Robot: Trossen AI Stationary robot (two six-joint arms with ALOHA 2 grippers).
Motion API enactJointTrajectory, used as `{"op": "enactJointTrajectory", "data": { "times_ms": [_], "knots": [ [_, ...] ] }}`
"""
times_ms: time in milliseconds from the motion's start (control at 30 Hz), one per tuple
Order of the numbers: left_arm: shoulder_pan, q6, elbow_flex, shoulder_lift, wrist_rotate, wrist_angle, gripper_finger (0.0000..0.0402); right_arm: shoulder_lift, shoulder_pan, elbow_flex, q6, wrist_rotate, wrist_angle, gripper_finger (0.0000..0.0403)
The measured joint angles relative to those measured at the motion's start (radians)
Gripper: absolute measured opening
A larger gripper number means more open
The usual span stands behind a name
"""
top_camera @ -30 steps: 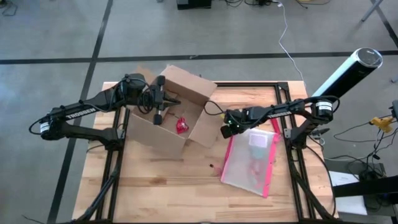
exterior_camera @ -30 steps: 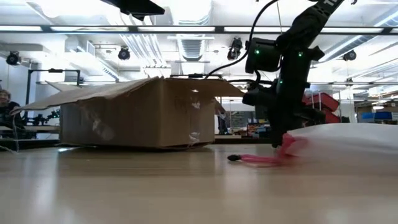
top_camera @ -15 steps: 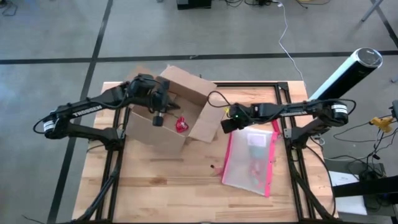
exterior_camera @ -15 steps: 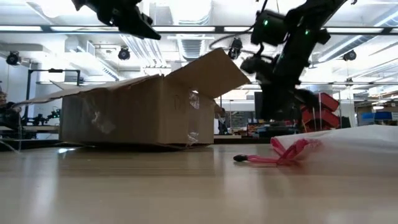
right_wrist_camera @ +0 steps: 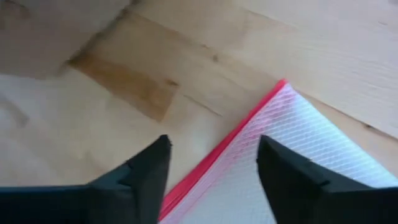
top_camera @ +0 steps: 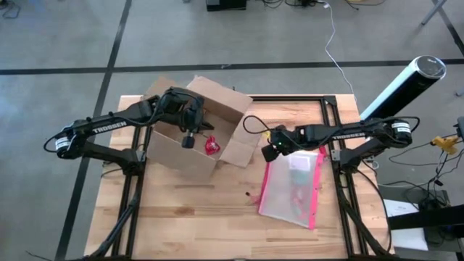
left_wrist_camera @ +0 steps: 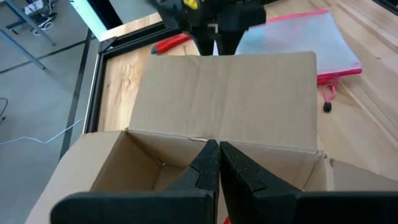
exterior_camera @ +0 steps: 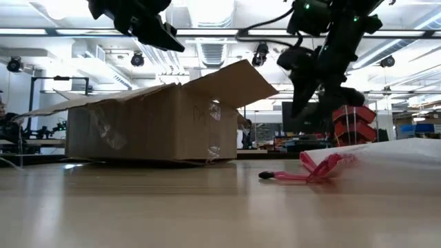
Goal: Unpack boxes
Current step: Put the red candy into the zip bag
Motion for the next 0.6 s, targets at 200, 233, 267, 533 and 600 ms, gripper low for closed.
{"op": "enactJointTrajectory", "data": {
  "times_ms": [200, 233, 267, 533, 600],
  "knots": [
    [0.0, 0.003, 0.0, 0.0, 0.0, 0.003, 0.0, 0.091, -0.011, 0.0, 0.032, 0.035, -0.002, 0.0283],
    [0.0, 0.003, 0.0, 0.0, 0.0, 0.004, 0.0, 0.107, -0.012, 0.0, 0.034, 0.036, -0.001, 0.0285],
    [0.0, 0.003, 0.0, 0.0, 0.0, 0.004, 0.0, 0.123, -0.011, 0.0, 0.034, 0.038, -0.001, 0.0285],
    [0.0, 0.002, 0.0, -0.001, 0.0, 0.004, 0.0, 0.186, -0.011, 0.0, 0.077, 0.036, -0.041, 0.0244],
    [0.0, 0.0, 0.0, -0.001, 0.0, 0.004, 0.0, 0.184, -0.011, 0.0, 0.085, 0.036, -0.055, 0.0231]
  ]
}}
